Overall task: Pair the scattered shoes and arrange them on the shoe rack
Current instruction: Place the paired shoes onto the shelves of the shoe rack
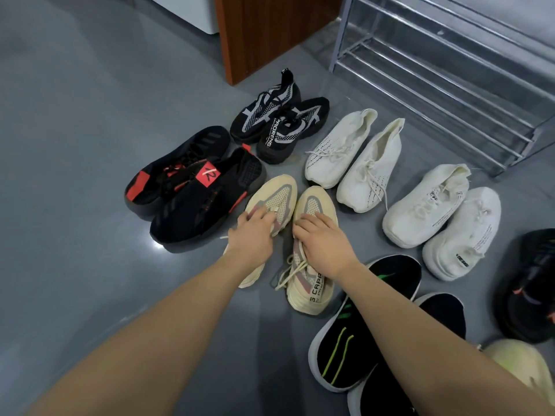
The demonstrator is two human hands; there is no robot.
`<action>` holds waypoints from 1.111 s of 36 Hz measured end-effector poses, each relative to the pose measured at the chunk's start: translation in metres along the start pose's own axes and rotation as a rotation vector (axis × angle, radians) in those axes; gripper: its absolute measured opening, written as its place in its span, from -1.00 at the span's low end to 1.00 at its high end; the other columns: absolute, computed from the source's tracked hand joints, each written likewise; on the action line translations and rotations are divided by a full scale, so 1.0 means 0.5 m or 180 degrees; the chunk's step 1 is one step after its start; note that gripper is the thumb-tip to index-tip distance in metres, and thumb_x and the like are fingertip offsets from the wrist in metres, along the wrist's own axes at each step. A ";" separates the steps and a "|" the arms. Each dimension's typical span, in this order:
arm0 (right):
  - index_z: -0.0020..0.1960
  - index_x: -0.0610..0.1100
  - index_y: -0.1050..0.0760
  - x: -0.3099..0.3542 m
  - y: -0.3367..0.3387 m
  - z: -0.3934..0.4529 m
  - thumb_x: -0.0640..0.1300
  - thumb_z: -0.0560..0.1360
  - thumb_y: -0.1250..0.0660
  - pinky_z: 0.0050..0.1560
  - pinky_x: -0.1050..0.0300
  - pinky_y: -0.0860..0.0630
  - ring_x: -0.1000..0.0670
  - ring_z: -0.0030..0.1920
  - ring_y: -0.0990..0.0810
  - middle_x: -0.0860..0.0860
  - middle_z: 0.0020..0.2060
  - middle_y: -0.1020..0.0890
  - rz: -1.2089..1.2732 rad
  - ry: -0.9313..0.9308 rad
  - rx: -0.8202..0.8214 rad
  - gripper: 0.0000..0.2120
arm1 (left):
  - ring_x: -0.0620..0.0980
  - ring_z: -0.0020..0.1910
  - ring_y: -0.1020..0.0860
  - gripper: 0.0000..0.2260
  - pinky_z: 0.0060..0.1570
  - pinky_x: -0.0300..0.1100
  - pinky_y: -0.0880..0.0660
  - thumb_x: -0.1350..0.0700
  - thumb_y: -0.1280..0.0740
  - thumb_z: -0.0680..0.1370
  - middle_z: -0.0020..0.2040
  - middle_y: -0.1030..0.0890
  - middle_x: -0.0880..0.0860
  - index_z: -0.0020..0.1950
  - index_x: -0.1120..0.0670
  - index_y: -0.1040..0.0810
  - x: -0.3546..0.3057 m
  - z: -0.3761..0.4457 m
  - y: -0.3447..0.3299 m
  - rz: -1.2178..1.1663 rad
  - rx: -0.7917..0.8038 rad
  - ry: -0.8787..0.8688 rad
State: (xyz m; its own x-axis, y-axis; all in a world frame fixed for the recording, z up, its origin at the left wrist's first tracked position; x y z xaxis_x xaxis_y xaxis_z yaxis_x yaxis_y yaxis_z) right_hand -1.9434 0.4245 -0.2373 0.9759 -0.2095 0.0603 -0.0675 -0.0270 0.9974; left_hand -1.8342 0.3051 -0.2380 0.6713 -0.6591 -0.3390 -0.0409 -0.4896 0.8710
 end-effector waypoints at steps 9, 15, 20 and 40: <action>-0.04 -0.13 -0.53 0.033 0.000 -0.016 -0.30 0.27 -0.39 0.06 -0.42 -0.40 -0.21 -0.12 -0.57 -0.06 -0.20 -0.60 0.0031 -0.0535 0.0299 -0.73 | 0.11 0.13 -0.37 -0.82 -0.01 0.02 -0.38 0.19 -0.15 0.57 0.24 -0.42 -0.11 0.13 -0.01 -0.39 -0.020 -0.020 0.013 0.0136 -0.0562 -0.0448; 0.41 -0.10 -0.23 0.052 0.021 -0.025 -0.23 0.54 -0.12 0.29 -0.27 -0.21 -0.19 0.27 -0.32 -0.08 0.25 -0.41 0.0016 -0.0685 0.0900 -0.56 | 0.08 0.20 -0.38 -0.86 -0.14 -0.11 -0.37 0.14 -0.22 0.58 0.35 -0.35 -0.04 0.13 0.02 -0.46 -0.035 -0.017 0.012 0.0350 -0.0237 -0.0879; 0.44 -0.11 -0.20 0.055 0.021 -0.024 -0.23 0.56 -0.10 0.23 -0.21 -0.32 -0.21 0.24 -0.33 -0.09 0.27 -0.39 0.0103 -0.0717 0.0860 -0.55 | 0.10 0.26 -0.38 -0.81 0.15 -0.06 -0.41 0.17 -0.19 0.58 0.29 -0.39 0.03 0.17 0.07 -0.48 -0.043 -0.015 0.016 0.0448 -0.0228 -0.0950; 0.15 -0.11 -0.46 0.058 0.017 -0.032 0.05 0.37 -0.05 0.33 -0.23 -0.24 -0.14 0.18 -0.45 -0.03 0.12 -0.53 0.0509 -0.0785 0.0405 -0.54 | 0.02 0.14 -0.39 -0.74 0.09 -0.16 -0.23 -0.07 -0.18 0.55 0.09 -0.51 -0.06 0.11 0.03 -0.53 -0.007 -0.041 0.005 0.0651 -0.0281 -0.0934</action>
State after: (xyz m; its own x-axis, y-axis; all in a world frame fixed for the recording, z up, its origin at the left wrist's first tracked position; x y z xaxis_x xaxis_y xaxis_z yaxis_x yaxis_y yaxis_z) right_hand -1.9126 0.4338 -0.2262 0.8723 -0.4512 0.1887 -0.2564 -0.0934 0.9620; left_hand -1.8216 0.3179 -0.2274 0.4144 -0.8803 -0.2311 -0.0796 -0.2881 0.9543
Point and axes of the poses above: each hand's wrist, its own z-axis towards the middle knuckle, its own y-axis out of the back of the hand, x = y × z, the point moved 1 cm from there along z, towards the middle knuckle
